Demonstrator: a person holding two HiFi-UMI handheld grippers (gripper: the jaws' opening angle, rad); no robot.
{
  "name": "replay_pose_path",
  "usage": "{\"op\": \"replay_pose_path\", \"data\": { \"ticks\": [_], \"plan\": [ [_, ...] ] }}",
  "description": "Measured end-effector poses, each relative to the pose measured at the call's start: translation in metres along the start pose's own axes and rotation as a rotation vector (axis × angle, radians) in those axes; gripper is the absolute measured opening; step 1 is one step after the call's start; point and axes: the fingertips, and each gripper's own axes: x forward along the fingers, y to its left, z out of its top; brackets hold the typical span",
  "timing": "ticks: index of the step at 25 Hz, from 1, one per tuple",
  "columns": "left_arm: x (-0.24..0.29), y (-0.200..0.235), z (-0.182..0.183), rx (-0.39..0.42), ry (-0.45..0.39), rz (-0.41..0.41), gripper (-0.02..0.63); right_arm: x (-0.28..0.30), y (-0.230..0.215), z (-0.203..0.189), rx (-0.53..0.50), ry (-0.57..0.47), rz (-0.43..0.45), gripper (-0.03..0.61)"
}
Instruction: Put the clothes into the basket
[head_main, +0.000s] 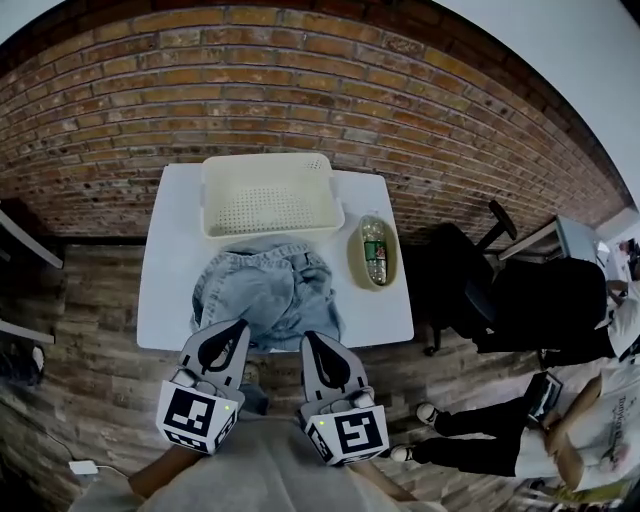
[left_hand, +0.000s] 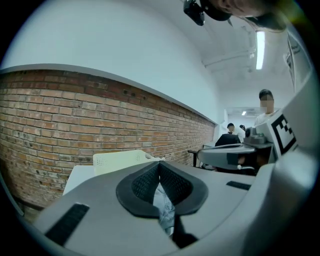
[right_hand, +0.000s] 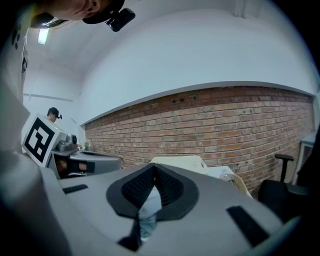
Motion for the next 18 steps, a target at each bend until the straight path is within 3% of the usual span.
{"op": "replay_pose_path", "data": {
  "ticks": [18],
  "plan": [
    [0.041, 0.042, -0.015, -0.052, 0.051, -0.067, 0.008, 0.052, -0.014, -0.012, 0.034, 0.048, -0.065, 0.006]
  ]
}}
